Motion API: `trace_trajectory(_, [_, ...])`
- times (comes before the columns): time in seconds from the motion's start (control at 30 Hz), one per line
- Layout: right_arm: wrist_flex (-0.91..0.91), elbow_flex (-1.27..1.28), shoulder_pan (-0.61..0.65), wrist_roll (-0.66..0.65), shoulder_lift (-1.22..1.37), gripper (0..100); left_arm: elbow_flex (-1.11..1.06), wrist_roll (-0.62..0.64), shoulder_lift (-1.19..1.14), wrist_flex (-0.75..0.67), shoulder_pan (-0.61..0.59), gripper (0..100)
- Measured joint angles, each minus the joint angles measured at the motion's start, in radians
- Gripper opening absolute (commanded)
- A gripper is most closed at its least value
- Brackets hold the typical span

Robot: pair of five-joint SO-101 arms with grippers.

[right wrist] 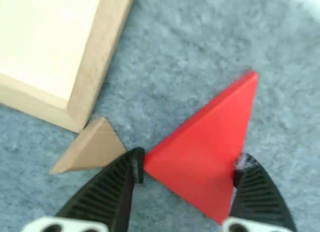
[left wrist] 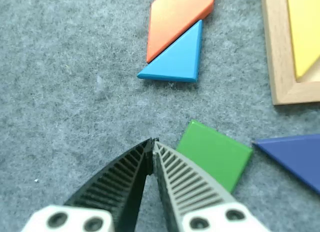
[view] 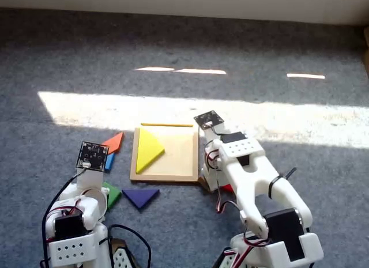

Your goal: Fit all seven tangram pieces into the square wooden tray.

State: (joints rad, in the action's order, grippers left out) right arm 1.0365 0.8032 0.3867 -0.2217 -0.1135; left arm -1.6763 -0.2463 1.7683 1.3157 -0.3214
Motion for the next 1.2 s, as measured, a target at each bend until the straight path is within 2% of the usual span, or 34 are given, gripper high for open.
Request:
trace_trajectory(0.2, [0.025, -0.011, 0.0, 0.0, 0.023, 16.0, 0.0, 0.0, 0.0, 0.0, 0.0, 1])
trace_trajectory(0.63, [0.144, 0.003, 0.005, -0.006, -0.199, 16.0, 0.0, 0.0, 0.0, 0.0, 0.0, 1])
trace_trajectory(1.2, [0.152, -0.176, 0.029, -0.272, -0.256, 16.0, 0.0, 0.0, 0.0, 0.0, 0.0, 1])
